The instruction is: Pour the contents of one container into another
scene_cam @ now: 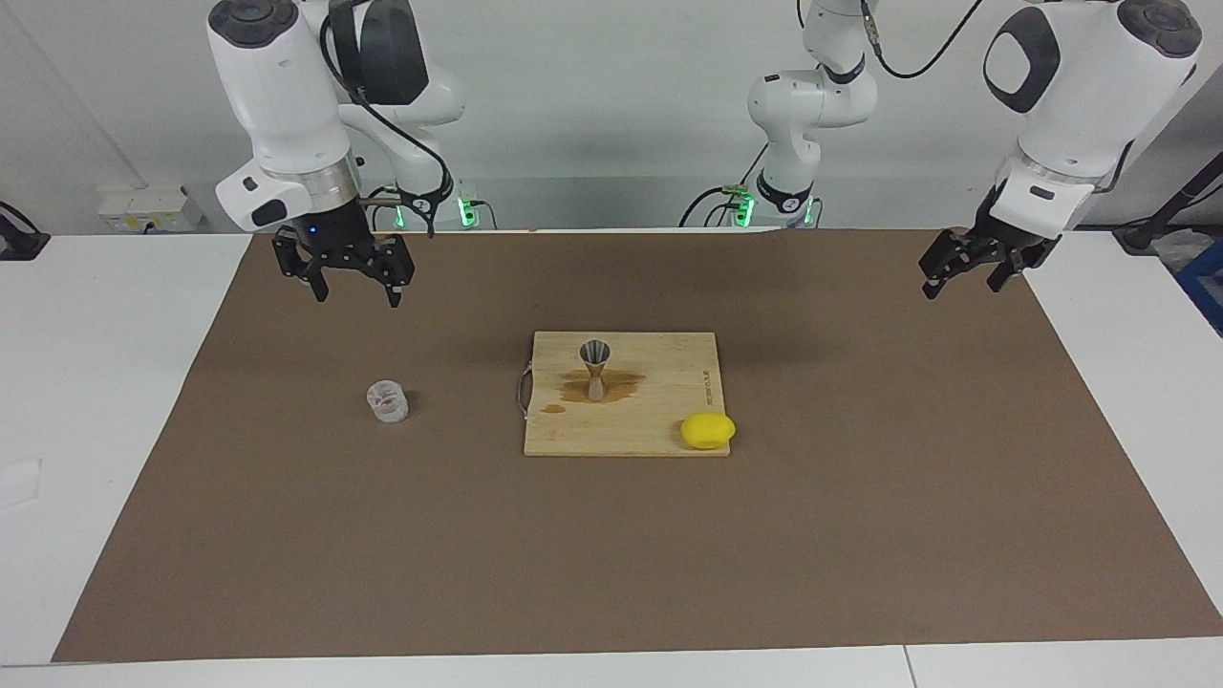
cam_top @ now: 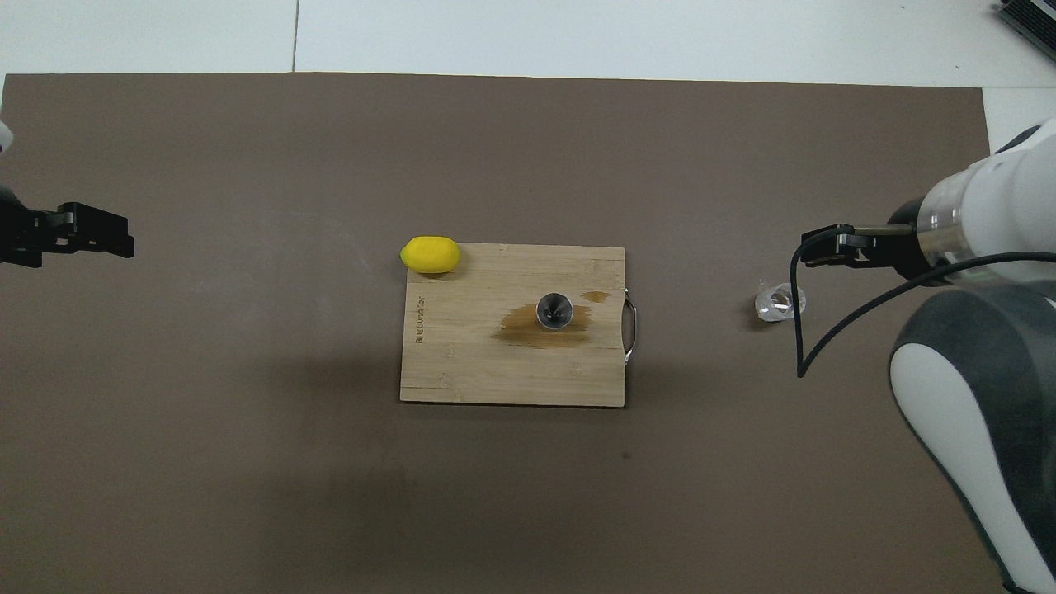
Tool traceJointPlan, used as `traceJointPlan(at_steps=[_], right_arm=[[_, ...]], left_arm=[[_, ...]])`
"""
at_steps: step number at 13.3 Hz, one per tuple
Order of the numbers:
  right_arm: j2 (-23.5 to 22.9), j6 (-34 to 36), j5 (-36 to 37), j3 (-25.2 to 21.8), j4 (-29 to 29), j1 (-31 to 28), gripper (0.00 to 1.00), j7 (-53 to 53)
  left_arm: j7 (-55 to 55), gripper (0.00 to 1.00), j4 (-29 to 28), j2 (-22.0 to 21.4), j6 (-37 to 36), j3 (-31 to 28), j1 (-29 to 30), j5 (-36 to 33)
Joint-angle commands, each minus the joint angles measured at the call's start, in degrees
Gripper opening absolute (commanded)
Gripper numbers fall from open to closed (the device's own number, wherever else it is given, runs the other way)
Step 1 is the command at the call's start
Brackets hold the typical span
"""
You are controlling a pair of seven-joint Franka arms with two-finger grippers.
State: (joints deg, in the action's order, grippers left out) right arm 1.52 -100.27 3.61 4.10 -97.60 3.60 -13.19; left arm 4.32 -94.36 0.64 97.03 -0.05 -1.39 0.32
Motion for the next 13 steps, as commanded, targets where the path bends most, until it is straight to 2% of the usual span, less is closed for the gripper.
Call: traceJointPlan(at_steps=[1,6,9,13], right_arm=[[-1.5,3.8,0.0,-0.1,4.0,-0.7,0.99,3.3],[0.2,8.9,-0.4,-0.4,3.7,-0.9,0.99,8.7],[1.1,9.4,-3.3,-0.6,2.3,-2.0,0.99,9.1],[1.5,9.0,-3.3,-0.7,1.4,-1.8,0.99,8.5]], left_arm=[[1.0,1.0,-1.6,-1.4,1.0,-0.6,-0.9,0.6],[0.7,1.0,-1.3,-1.5,-0.2,-0.7,-0.9,0.6],[0.7,1.0,-1.3,-1.6,-0.4,-0.7,-0.9,0.6],[0.9,1.0,-1.6,-1.9,-0.3,-0.6,-0.9,0.6]])
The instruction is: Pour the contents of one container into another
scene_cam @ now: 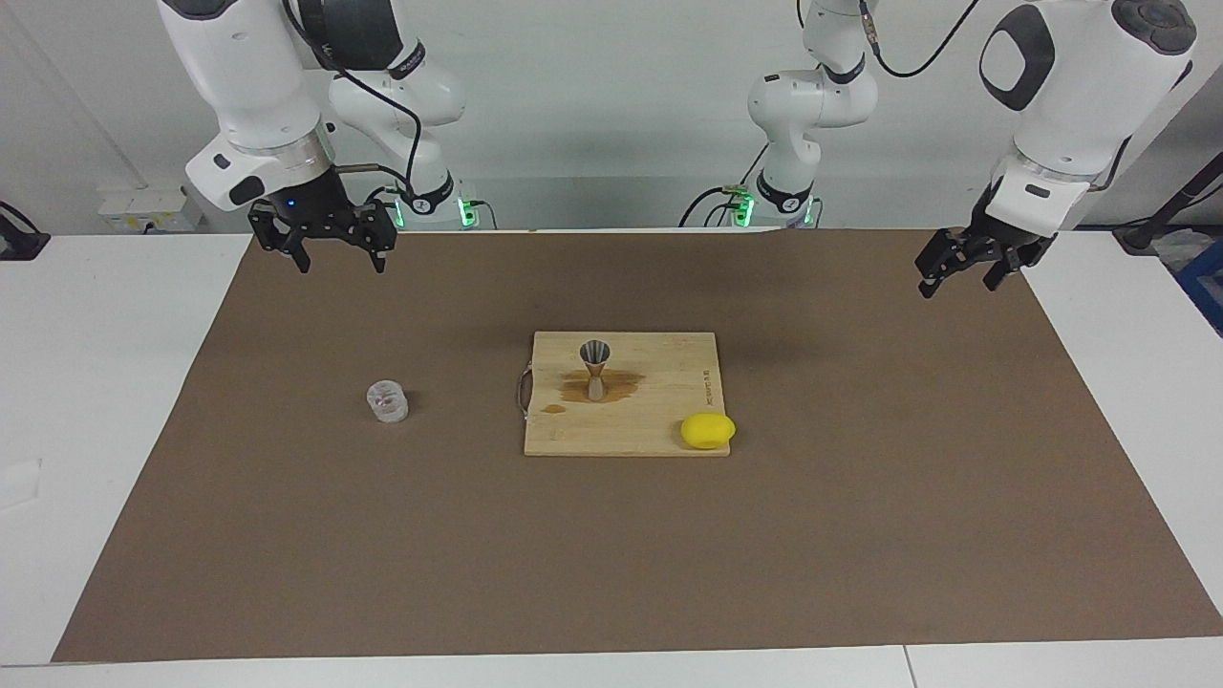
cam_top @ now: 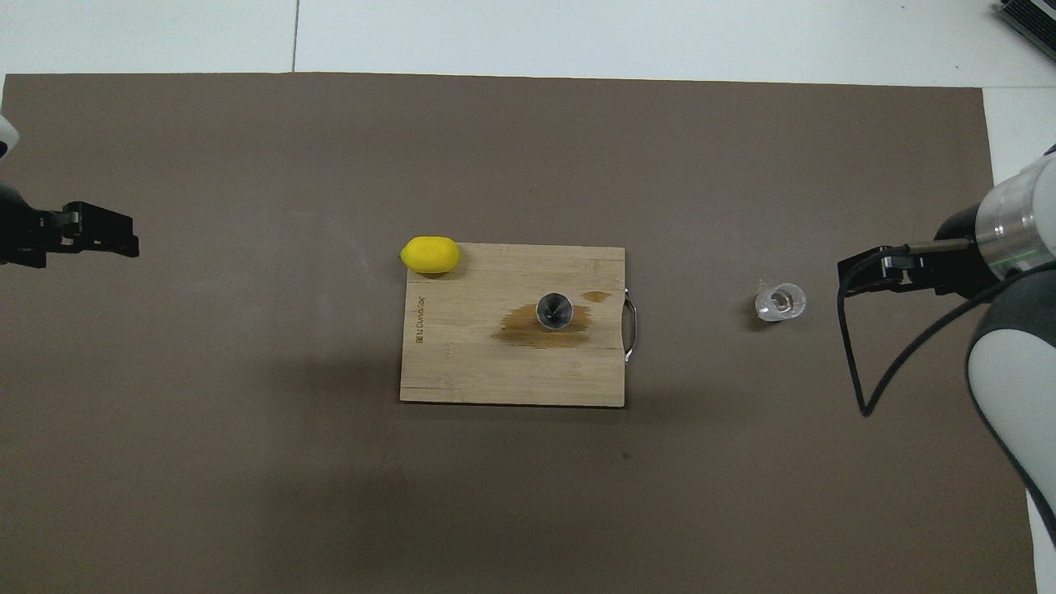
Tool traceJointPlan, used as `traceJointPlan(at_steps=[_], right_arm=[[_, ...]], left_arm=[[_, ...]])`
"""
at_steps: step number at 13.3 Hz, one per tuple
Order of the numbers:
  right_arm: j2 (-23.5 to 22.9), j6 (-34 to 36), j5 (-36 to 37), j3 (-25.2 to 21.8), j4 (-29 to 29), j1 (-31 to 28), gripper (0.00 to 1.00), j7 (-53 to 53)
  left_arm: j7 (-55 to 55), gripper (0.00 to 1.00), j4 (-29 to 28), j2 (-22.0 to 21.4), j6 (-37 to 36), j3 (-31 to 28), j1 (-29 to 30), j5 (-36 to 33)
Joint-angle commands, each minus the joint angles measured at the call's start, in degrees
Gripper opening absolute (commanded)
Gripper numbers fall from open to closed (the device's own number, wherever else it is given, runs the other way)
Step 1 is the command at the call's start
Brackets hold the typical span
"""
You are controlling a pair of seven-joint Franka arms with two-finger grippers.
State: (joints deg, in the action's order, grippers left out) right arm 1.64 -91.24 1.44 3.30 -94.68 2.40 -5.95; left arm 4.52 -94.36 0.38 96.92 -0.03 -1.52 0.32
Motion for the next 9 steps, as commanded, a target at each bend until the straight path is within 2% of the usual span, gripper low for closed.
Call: traceJointPlan(at_steps=[1,9], right_arm=[[1.3,-0.1,-1.2,0.1,-1.6,-0.6,0.99,1.3],[1.3,-0.4,-1.1,0.1,-1.6,-0.7,0.99,1.1]], left_arm=[[0.7,1.0,-1.6,-1.6,-0.2,-0.6,-0.8,0.6],[0.8,1.0,-1.7,-1.6,0.2,-0.6,-0.8,0.6]])
